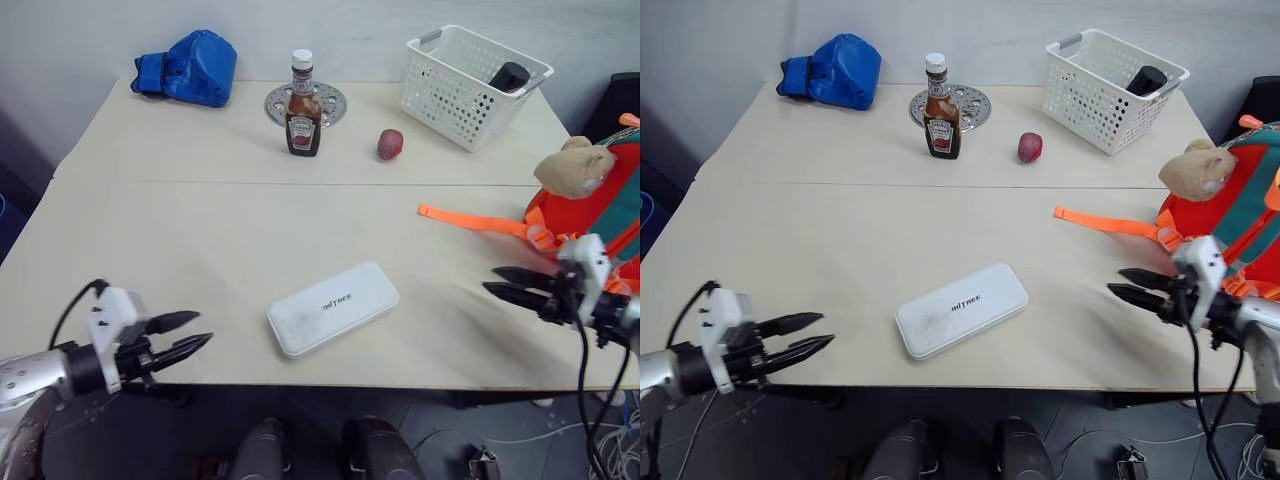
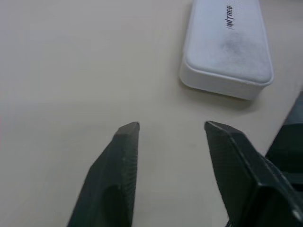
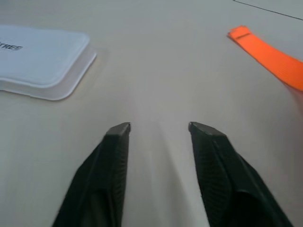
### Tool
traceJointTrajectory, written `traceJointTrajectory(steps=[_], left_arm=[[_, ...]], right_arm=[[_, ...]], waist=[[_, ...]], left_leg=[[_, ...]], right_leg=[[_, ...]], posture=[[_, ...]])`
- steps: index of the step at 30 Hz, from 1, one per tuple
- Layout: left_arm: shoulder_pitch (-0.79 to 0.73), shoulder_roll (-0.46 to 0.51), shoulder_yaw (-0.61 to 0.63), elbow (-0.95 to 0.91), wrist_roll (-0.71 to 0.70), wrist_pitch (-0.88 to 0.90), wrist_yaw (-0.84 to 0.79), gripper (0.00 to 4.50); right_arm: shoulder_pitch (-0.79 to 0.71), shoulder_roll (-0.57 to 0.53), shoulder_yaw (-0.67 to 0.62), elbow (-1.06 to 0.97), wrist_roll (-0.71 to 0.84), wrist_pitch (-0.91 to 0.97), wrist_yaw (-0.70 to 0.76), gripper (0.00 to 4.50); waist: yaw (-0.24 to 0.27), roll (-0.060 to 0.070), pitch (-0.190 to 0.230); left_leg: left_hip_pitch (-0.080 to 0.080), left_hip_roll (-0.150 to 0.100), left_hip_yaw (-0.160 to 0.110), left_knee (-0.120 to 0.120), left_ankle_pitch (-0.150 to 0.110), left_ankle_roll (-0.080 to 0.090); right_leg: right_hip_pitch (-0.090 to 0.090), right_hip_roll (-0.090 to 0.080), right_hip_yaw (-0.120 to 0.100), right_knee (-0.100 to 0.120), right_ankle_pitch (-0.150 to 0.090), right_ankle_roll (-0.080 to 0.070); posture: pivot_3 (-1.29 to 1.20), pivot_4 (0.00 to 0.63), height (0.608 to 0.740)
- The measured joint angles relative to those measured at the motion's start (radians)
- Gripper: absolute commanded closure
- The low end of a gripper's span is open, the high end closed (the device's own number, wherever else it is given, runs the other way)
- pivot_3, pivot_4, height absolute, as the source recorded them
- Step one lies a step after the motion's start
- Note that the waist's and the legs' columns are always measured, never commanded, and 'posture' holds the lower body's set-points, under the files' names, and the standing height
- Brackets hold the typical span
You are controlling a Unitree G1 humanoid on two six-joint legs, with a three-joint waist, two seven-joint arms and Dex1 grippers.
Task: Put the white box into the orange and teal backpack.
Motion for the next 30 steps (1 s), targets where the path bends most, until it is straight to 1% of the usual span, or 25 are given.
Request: traceJointTrajectory(steps=[1, 3, 4, 8, 11, 15, 19, 21, 24, 30], left_arm=[[-0.033, 0.001, -0.052, 0.001, 0.012, -0.004, -0.004, 3.56], [-0.084, 0.003, -0.132, 0.003, 0.037, -0.014, -0.014, 4.20], [-0.101, 0.006, -0.161, 0.007, 0.051, -0.020, -0.017, 4.48], [-0.192, 0.012, -0.300, 0.049, 0.129, -0.042, -0.027, 4.48], [-0.232, 0.012, -0.387, 0.091, 0.191, -0.066, -0.032, 4.48], [-0.279, 0.004, -0.443, 0.167, 0.257, -0.117, -0.033, 4.48], [-0.331, -0.022, -0.472, 0.216, 0.283, -0.144, -0.035, 4.48], [-0.358, -0.031, -0.483, 0.239, 0.286, -0.150, -0.038, 4.48], [-0.408, -0.045, -0.490, 0.299, 0.310, -0.168, -0.035, 4.48], [-0.461, -0.088, -0.489, 0.370, 0.326, -0.189, -0.016, 4.48]], right_arm=[[-0.029, 0.019, 0.044, -0.003, -0.013, -0.001, 0.006, 3.83], [-0.074, 0.046, 0.114, 0.003, -0.040, -0.004, 0.011, 4.49], [-0.095, 0.055, 0.135, 0.009, -0.055, -0.005, 0.013, 4.50], [-0.201, 0.078, 0.209, 0.086, -0.117, -0.031, 0.025, 4.50], [-0.246, 0.105, 0.265, 0.137, -0.175, -0.074, 0.023, 4.50], [-0.260, 0.146, 0.314, 0.174, -0.226, -0.098, 0.013, 4.50], [-0.262, 0.159, 0.320, 0.149, -0.230, -0.103, 0.017, 4.50], [-0.242, 0.156, 0.317, 0.102, -0.223, -0.090, 0.025, 4.50], [-0.157, 0.149, 0.317, -0.001, -0.195, -0.050, 0.039, 4.50], [-0.056, 0.142, 0.314, -0.117, -0.167, 0.003, 0.030, 4.50]], waist=[[0.000, 0.000, 0.000], [0.000, 0.000, 0.000], [0.000, 0.000, 0.000], [0.000, 0.000, 0.000], [-0.001, 0.000, 0.000], [0.000, 0.000, 0.000], [0.000, 0.000, 0.000], [0.001, 0.000, 0.000], [0.007, 0.000, 0.000], [-0.001, 0.000, 0.000]], left_leg=[[0.000, 0.000, 0.000, 0.001, 0.000, 0.000], [0.000, -0.001, 0.000, 0.001, 0.000, 0.000], [0.000, -0.001, 0.000, 0.001, 0.000, 0.000], [0.001, -0.001, 0.000, 0.001, 0.000, 0.000], [0.001, 0.000, 0.000, 0.001, 0.000, -0.001], [0.001, 0.000, 0.000, 0.001, 0.000, -0.001], [0.001, 0.000, 0.000, 0.003, 0.000, 0.000], [0.001, 0.000, -0.001, 0.003, 0.000, -0.001], [0.000, 0.000, -0.003, 0.003, 0.000, -0.001], [0.000, 0.000, -0.003, 0.003, 0.001, -0.001]], right_leg=[[0.000, 0.000, 0.000, 0.001, 0.000, 0.000], [0.000, 0.000, 0.000, 0.002, 0.000, 0.000], [-0.001, 0.000, 0.000, 0.002, 0.000, 0.000], [-0.001, 0.000, 0.000, 0.004, 0.000, 0.000], [-0.001, 0.000, -0.001, 0.005, 0.000, 0.000], [-0.001, 0.000, -0.001, 0.006, 0.000, 0.001], [-0.001, 0.000, -0.001, 0.007, 0.001, 0.001], [-0.001, 0.000, -0.002, 0.008, 0.001, 0.001], [-0.001, 0.000, -0.004, 0.008, 0.001, 0.001], [0.000, 0.000, -0.004, 0.008, 0.001, 0.001]], posture=[[0.00, 0.150, 0.740], [0.00, 0.150, 0.740], [0.00, 0.150, 0.740], [0.00, 0.150, 0.740], [0.00, 0.150, 0.740], [0.00, 0.150, 0.740], [0.00, 0.150, 0.740], [0.00, 0.150, 0.740], [0.00, 0.150, 0.740], [0.00, 0.150, 0.740]])
